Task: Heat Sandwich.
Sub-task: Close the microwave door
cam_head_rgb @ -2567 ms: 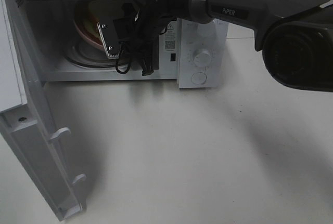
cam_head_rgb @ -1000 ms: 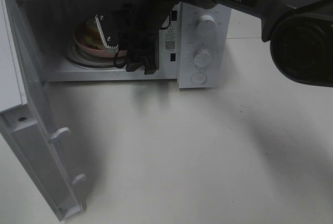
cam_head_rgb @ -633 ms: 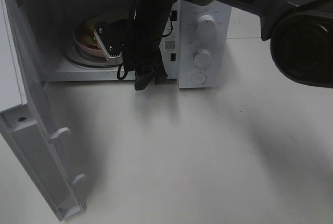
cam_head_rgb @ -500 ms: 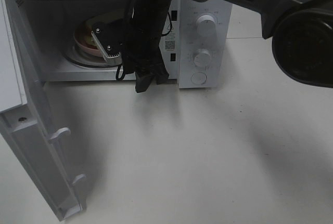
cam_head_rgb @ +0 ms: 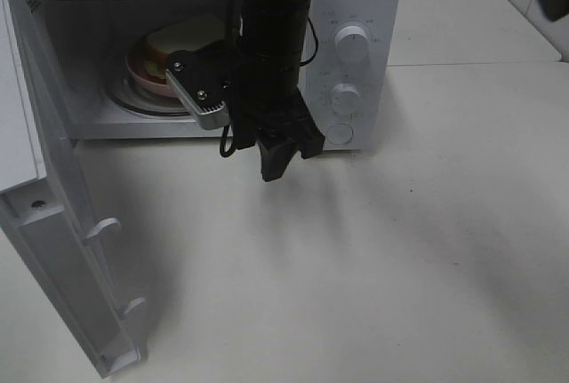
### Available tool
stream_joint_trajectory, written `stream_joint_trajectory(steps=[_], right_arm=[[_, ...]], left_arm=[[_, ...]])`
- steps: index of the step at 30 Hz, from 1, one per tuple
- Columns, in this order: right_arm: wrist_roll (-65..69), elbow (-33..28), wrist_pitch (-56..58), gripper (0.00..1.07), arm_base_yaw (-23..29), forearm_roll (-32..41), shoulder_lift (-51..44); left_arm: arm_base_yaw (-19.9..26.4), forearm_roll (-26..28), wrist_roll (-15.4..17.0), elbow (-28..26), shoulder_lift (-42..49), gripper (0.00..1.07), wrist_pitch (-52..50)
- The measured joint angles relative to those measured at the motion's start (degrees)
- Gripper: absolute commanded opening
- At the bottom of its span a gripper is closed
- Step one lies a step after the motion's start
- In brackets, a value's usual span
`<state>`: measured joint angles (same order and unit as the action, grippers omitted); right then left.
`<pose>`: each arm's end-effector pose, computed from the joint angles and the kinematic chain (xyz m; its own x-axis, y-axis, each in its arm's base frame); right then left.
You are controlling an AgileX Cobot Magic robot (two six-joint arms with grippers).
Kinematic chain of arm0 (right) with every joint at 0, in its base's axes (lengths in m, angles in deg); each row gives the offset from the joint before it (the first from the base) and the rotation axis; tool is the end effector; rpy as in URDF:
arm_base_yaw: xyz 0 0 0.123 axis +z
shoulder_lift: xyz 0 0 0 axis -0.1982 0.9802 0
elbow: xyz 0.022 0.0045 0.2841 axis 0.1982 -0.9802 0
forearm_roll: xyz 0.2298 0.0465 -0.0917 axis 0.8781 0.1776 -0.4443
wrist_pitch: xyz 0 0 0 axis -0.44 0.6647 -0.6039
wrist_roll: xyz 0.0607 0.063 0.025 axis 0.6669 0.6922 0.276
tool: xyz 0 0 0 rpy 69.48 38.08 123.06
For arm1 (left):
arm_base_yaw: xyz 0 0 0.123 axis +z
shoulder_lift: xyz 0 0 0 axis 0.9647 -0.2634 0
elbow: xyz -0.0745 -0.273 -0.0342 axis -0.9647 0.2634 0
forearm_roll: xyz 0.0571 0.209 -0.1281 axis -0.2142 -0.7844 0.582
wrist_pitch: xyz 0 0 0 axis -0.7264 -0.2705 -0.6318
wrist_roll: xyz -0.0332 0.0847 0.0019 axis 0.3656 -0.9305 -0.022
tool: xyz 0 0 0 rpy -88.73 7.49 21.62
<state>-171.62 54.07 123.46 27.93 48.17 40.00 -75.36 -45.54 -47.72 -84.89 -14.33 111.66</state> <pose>0.3523 0.3003 0.2046 0.5081 -0.8534 -0.1163 -0.8596 -0.4941 -0.1300 -0.0086 -0.0076 0.2813 -0.4399 0.0359 -0.8973 0.0994 0.9950 -0.0089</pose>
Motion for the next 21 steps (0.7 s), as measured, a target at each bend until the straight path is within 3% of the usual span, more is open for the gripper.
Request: stream_joint_trajectory(steps=[1,4,12,21], right_arm=[[0.00,0.00,0.00,0.58,0.00,0.00,0.00],[0.86,-8.48,0.00,0.58,0.00,-0.23,-5.90],[5.61,-22.86,0.11,0.58,0.00,-0.46,-16.16],[18.74,-33.46,0.11,0.58,-3.15,-1.43,-26.01]], left_arm=[[0.00,0.00,0.00,0.00,0.00,0.76,0.00],[0.00,0.00,0.00,0.00,0.00,0.76,0.00],[0.00,0.00,0.00,0.00,0.00,0.76,0.00],[0.00,0.00,0.00,0.00,0.00,0.76,0.00]])
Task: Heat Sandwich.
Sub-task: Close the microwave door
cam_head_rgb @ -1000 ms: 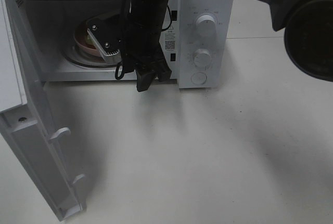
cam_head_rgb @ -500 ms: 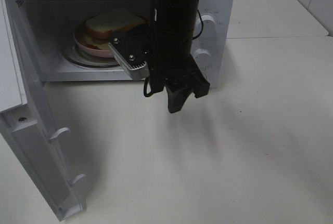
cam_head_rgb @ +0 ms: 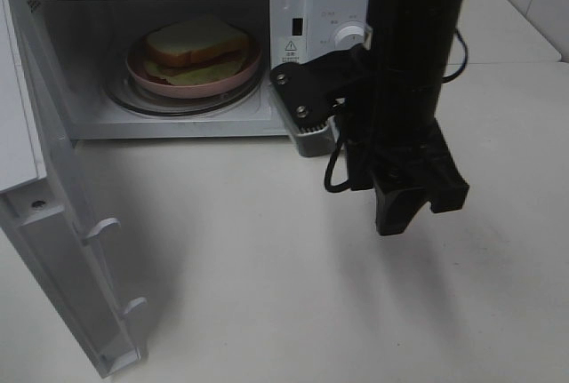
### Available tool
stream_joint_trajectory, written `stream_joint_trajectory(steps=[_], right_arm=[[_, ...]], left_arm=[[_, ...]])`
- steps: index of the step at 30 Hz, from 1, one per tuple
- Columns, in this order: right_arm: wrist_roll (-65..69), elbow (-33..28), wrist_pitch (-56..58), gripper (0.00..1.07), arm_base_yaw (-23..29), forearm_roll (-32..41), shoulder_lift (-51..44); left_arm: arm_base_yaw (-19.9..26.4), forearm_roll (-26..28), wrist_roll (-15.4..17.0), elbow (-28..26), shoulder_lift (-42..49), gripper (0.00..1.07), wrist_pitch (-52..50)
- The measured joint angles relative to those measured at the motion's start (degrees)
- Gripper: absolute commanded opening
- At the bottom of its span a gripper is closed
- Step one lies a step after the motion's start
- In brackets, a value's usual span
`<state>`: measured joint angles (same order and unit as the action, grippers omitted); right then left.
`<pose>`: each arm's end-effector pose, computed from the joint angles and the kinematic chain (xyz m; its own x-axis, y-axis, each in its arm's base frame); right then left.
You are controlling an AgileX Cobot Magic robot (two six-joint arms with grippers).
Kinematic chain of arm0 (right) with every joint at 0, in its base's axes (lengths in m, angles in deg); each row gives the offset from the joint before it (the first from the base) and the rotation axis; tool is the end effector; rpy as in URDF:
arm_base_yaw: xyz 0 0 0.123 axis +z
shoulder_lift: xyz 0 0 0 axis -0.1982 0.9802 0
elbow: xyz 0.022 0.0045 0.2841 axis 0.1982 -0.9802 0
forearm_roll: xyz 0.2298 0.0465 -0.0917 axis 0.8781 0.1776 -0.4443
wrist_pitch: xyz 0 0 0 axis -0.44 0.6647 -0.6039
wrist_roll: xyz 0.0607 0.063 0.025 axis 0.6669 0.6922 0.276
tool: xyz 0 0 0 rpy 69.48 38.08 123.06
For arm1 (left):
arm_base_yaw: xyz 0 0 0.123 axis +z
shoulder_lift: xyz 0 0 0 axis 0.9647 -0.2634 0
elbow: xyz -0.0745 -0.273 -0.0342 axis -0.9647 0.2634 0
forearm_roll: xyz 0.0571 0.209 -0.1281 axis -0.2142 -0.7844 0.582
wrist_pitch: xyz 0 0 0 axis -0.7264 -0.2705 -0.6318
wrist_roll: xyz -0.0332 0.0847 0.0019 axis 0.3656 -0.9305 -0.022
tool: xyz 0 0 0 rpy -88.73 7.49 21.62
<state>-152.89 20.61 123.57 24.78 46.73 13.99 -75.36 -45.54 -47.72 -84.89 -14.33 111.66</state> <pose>0.2666 0.2034 0.2384 0.1485 -0.9864 -0.0699 -0.9885 -0.1502 0.0195 -0.0086 -0.0076 0.2813 -0.4399 0.0359 -0.8973 0.0994 0.9950 -0.0089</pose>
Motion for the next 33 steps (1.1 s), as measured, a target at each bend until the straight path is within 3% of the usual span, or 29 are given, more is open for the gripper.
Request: stream_joint_trajectory(steps=[13,21,26,30,33], right_arm=[[28.53,-8.42,0.00,0.58,-12.43,-0.23,-9.74],[56.49,-9.45,-1.49,0.58,-26.36,-4.35,-13.87],[62.34,-9.45,-1.38,0.58,-30.65,-4.35,-14.44],[66.12,-9.85,-0.17,0.58,-37.24,-4.35,-16.90],[66.18,-11.00,-0.17,0.58,-38.56,-4.35,-18.79]], left_arm=[[0.00,0.00,0.00,0.00,0.00,0.76,0.00],[0.00,0.00,0.00,0.00,0.00,0.76,0.00],[0.00,0.00,0.00,0.00,0.00,0.76,0.00],[0.00,0.00,0.00,0.00,0.00,0.76,0.00],[0.00,0.00,0.00,0.00,0.00,0.76,0.00]])
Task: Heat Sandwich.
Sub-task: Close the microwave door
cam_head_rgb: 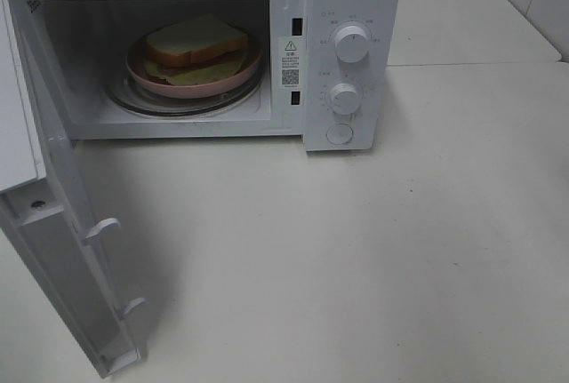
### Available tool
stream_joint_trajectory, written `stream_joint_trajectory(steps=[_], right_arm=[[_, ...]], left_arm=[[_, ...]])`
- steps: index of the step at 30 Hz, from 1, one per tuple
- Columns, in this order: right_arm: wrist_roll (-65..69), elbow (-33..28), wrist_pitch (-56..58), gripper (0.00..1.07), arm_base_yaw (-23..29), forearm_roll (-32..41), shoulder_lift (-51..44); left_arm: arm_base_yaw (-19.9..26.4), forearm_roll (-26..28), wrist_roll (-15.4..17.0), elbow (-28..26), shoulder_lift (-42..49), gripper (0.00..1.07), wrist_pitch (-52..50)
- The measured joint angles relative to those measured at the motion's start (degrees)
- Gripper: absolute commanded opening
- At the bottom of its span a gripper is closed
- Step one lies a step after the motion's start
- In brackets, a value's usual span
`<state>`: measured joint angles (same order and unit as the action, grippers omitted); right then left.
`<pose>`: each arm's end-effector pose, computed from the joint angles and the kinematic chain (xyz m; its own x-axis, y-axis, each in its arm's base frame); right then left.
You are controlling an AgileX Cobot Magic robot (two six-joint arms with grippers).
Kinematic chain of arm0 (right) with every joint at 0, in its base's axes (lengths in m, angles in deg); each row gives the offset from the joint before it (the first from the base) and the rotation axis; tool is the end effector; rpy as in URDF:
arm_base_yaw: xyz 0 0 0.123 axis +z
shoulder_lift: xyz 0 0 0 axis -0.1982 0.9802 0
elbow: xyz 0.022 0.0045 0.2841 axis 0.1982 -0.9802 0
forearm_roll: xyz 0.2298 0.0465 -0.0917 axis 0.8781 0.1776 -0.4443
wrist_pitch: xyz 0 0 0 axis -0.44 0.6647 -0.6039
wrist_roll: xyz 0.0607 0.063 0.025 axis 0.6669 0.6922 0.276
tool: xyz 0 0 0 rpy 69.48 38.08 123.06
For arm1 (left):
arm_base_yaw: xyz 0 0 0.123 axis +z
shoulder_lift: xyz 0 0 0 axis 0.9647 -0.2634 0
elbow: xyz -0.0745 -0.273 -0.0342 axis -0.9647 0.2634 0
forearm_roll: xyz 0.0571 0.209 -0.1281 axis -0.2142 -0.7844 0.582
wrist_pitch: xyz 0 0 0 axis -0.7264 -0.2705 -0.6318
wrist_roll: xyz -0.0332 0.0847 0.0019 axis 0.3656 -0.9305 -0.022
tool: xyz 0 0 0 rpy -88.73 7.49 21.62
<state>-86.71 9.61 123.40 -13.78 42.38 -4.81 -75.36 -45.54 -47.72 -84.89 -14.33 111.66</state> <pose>0.2620 -0.0106 0.2876 -0.9850 0.0804 -0.1525 0.0804 0.9967 0.0059 -0.0086 -0.0076 0.2813 -0.4399 0.0359 -0.8973 0.0994 0.9950 -0.0089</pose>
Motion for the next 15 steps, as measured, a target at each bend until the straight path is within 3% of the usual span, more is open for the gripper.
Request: stream_joint_trajectory(steps=[9,15], right_arm=[[0.00,-10.49,0.17,0.58,-1.95,0.00,-15.13],[0.00,-19.65,-0.46,0.58,-1.95,0.00,-31.05]], left_arm=[[0.00,0.00,0.00,0.00,0.00,0.76,0.00],[0.00,0.00,0.00,0.00,0.00,0.76,0.00]])
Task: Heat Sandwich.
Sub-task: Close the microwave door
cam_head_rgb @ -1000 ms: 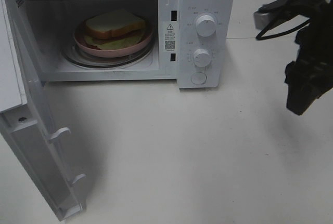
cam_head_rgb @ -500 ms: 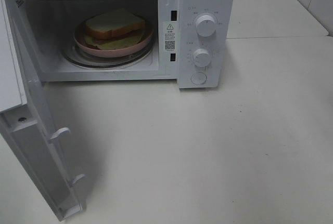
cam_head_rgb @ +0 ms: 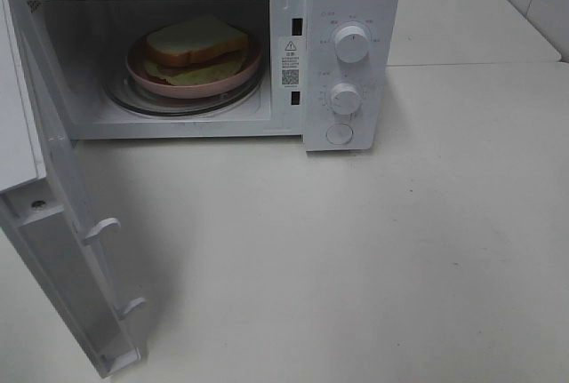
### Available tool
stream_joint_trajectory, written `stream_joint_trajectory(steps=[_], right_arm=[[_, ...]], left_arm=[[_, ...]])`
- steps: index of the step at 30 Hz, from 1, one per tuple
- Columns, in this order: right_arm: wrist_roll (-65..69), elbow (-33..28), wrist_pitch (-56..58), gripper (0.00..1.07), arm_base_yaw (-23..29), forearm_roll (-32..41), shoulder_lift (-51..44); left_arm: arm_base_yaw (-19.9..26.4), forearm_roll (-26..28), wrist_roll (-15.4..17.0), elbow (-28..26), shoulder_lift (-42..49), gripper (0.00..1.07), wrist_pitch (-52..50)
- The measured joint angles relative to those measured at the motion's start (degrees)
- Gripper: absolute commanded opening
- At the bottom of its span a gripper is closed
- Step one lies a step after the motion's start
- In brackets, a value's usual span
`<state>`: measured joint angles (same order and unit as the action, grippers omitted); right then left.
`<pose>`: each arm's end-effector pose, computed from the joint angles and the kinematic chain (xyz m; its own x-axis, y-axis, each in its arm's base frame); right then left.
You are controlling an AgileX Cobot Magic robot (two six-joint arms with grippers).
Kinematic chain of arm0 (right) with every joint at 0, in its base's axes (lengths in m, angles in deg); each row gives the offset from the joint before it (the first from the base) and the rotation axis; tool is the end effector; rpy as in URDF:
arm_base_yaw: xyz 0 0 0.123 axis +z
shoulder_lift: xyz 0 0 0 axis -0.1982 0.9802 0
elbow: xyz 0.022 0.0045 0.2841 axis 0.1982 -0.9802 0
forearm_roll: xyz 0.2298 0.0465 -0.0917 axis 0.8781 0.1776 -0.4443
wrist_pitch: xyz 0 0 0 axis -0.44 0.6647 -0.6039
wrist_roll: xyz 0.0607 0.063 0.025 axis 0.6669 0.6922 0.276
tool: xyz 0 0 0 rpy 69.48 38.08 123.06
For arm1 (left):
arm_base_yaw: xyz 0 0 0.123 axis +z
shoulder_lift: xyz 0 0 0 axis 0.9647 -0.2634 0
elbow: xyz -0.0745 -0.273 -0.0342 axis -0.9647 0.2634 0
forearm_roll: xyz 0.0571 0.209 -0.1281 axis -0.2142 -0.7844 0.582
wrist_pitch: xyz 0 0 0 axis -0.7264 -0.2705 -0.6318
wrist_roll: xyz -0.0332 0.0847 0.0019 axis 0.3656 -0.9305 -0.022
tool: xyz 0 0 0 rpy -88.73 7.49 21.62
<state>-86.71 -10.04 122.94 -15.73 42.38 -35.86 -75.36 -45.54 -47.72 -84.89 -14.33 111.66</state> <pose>0.1344 -0.0099 0.3008 -0.9294 0.1099 -0.3522 0.1122 0.9936 0.0139 -0.0086 -0.0076 0.2813 -0.4399 0.0359 -0.8973 0.0994 0.9950 -0.0089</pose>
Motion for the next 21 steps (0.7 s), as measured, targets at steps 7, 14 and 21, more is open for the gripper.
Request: stream_joint_trajectory(steps=[7,14,21], right_arm=[[-0.23,-5.39,-1.55,0.58,0.00,0.00,-14.78],[-3.15,-11.06,-2.35,0.58,0.00,0.00,-31.97],[-7.56,-13.81,-2.92,0.58,0.00,0.00,-41.37]], left_arm=[[0.00,0.00,0.00,0.00,0.00,0.76,0.00],[0.00,0.00,0.00,0.00,0.00,0.76,0.00],[0.00,0.00,0.00,0.00,0.00,0.76,0.00]])
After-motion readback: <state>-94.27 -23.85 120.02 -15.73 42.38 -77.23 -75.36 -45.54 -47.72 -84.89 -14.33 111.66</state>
